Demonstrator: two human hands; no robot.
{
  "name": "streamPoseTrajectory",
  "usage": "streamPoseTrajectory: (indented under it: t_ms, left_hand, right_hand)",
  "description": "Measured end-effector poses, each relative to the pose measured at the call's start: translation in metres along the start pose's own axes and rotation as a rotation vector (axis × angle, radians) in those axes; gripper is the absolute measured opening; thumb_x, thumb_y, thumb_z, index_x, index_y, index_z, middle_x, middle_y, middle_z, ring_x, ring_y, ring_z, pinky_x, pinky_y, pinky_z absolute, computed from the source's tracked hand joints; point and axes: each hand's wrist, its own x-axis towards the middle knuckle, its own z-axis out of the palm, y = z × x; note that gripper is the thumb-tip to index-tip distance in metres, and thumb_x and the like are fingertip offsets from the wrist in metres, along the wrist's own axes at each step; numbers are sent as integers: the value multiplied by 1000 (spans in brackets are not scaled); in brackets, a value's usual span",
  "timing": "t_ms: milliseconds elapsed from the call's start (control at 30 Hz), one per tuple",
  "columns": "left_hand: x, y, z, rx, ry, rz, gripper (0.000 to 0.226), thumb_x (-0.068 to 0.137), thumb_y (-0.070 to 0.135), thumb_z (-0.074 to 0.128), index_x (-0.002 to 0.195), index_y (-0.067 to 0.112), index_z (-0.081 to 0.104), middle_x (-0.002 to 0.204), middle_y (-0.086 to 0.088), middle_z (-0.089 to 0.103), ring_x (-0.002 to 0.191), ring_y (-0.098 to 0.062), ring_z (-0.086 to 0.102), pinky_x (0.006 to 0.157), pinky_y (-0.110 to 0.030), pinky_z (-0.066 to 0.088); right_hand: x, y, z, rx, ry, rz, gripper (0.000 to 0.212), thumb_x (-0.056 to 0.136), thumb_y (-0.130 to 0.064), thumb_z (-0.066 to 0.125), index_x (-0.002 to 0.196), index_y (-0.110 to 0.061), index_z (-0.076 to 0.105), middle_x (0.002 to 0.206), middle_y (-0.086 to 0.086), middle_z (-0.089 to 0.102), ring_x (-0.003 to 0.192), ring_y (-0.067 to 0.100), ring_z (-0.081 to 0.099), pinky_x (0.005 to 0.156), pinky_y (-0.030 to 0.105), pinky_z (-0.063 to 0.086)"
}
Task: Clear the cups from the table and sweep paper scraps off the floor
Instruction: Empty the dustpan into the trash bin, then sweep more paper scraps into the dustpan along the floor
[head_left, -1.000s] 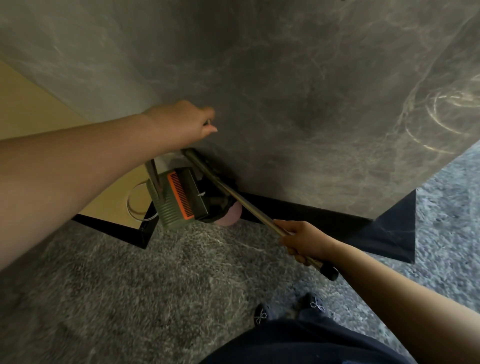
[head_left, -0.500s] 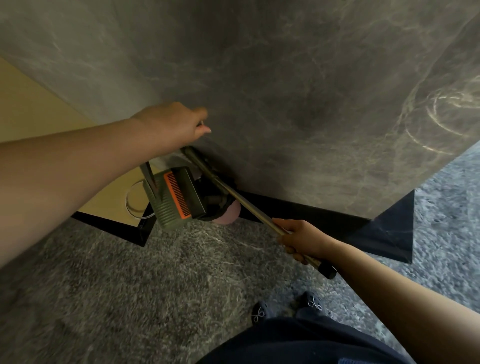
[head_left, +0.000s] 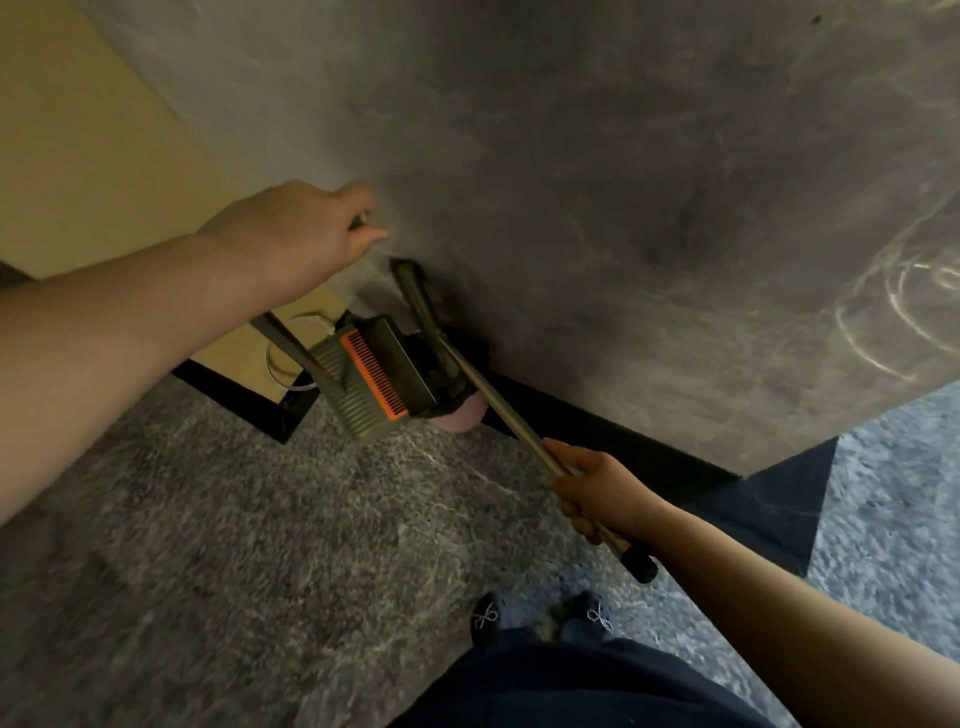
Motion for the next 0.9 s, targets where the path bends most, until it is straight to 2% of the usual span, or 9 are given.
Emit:
streamPoseTrajectory:
  t_ms: [100, 200, 300, 333, 400, 467, 667, 833, 900]
  left_hand:
    - [-26, -13, -4, -53, 72, -48, 29, 98, 48, 42, 98, 19, 44, 60, -7, 49, 52, -25, 47, 47, -28, 28]
    - [-57, -26, -9, -91, 124, -117, 32, 98, 49, 42, 102, 18, 47, 61, -7, 49, 54, -25, 46, 49, -30, 33]
    - [-89, -33, -8, -100, 152, -187, 33, 98, 49, 43, 104, 17, 49, 59, -6, 46, 52, -22, 44, 48, -29, 30]
    - [-103, -35, -7, -108, 159, -210, 33, 97, 48, 44, 104, 17, 49, 59, -5, 45, 51, -22, 43, 48, -29, 28]
    - [-135, -42, -3, -140, 168, -239, 31, 98, 46, 44, 104, 16, 49, 58, -6, 46, 50, -23, 44, 46, -28, 27]
    - [-169, -48, 5, -153, 183, -250, 30, 99, 44, 44, 105, 15, 49, 56, -6, 48, 48, -24, 46, 44, -27, 27]
    - [-276, -60, 54, -179, 242, -381, 28, 97, 41, 51, 102, 14, 51, 51, 2, 40, 41, -14, 36, 41, -24, 16]
    - [-354, -66, 114, -259, 219, -533, 26, 94, 41, 57, 99, 17, 51, 49, 5, 38, 39, -13, 34, 39, -26, 17]
    - [-381, -66, 137, -289, 198, -605, 25, 94, 44, 56, 98, 20, 49, 49, 4, 39, 40, -17, 38, 39, -26, 22]
  right_hand:
    - [-4, -5, 12, 8, -36, -24, 50, 94, -10, 50, 100, -59, 47, 49, -5, 51, 38, 11, 46, 39, 23, 41]
    - [-8, -12, 29, -6, -40, -21, 53, 93, -9, 50, 103, -61, 42, 49, -5, 52, 40, 11, 48, 40, 23, 42]
    - [-12, -17, 45, 4, -65, -31, 52, 92, -10, 50, 101, -61, 44, 49, -6, 53, 40, 11, 48, 41, 22, 42]
    - [-14, -18, 53, 6, -73, -30, 52, 93, -10, 50, 107, -59, 45, 49, -6, 53, 40, 11, 48, 41, 22, 42]
    - [-17, -19, 70, -9, -68, -18, 58, 94, -9, 50, 133, -50, 36, 48, -5, 51, 39, 11, 46, 39, 22, 41]
    - [-22, -18, 88, -39, -62, -11, 64, 94, -9, 50, 145, -39, 29, 48, -4, 49, 39, 11, 45, 39, 22, 40]
    - [-37, -14, 154, -87, -94, -8, 61, 95, -6, 50, 146, -33, 32, 48, -2, 47, 37, 12, 43, 38, 22, 38]
    - [-39, -9, 204, -153, -137, 15, 60, 94, -6, 52, 147, -28, 32, 48, -1, 46, 35, 12, 41, 37, 21, 37]
    - [-38, -6, 223, -186, -151, 29, 60, 94, -4, 50, 146, -27, 33, 50, 2, 46, 35, 12, 40, 36, 21, 36]
